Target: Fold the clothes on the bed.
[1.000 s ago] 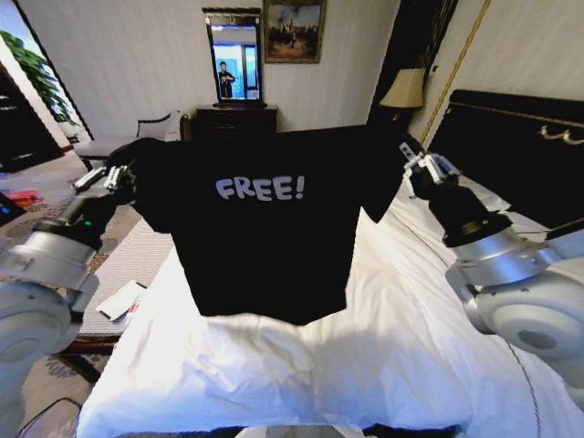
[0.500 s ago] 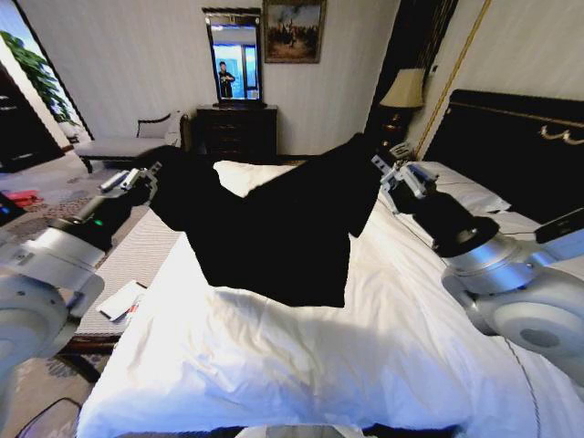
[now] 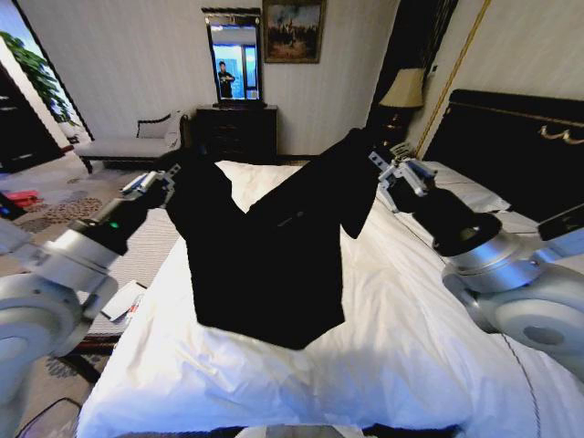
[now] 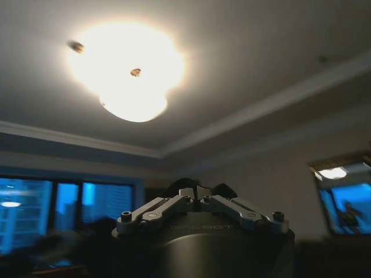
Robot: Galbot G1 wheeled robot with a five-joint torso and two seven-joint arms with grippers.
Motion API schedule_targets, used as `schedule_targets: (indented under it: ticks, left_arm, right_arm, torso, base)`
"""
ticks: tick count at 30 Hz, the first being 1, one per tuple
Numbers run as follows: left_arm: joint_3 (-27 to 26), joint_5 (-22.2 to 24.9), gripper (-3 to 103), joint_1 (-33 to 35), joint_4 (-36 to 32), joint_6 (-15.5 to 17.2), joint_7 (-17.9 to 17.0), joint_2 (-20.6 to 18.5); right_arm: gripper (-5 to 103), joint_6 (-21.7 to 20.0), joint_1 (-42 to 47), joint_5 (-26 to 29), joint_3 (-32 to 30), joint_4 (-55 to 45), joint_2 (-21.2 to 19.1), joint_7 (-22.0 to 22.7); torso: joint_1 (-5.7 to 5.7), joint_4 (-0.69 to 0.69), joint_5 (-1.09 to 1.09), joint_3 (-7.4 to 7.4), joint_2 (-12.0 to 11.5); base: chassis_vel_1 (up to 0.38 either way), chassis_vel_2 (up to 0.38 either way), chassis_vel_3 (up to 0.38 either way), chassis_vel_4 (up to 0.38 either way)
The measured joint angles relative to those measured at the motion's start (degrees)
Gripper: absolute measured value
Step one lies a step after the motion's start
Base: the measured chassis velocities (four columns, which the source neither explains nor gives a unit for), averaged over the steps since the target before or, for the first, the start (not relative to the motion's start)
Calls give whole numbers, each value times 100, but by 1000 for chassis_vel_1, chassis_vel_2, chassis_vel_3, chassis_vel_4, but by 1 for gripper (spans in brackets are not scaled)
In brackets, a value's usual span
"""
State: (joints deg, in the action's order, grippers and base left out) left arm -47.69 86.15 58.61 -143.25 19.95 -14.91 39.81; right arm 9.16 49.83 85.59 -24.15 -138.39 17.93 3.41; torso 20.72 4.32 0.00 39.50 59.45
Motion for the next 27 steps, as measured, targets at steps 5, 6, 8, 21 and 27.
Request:
schedule_targets:
  ticks: [5,6,8,21,27]
  left_arm:
    - [436,-13,2,-666,517,73,17,-157]
    - [583,-29,2,-865,690,73,17,-189]
    - [989,-61,2,-1359,1095,73,-1,-239]
    - [1625,-54,2,-2193,1449,58,-33,-189]
    - [942,-22,2,-1359,667,10,-35,-301]
  right_arm:
    - [0,33,-1791,-17,1796,713,129,85]
    - [0,37,-2026,-29,1994,832,169,84]
    - [0,43,-2457,-72,2347,1109,280,37]
    - [0,74,-2205,-32,1805,1089,293,-62]
    - [0,79,-1565,130,906,399,144,115]
  torso:
    - [1,-2,1,1,0]
    - [2,-2,2,2,-1]
    - [3,0,-3,2,-1]
    - [2,1,-1,1,-1]
    - [0,-1,0,-1,0]
  base:
    - [0,0,0,0]
    - [0,0,0,0]
    - [0,0,0,0]
    - [0,0,0,0]
    - [0,0,0,0]
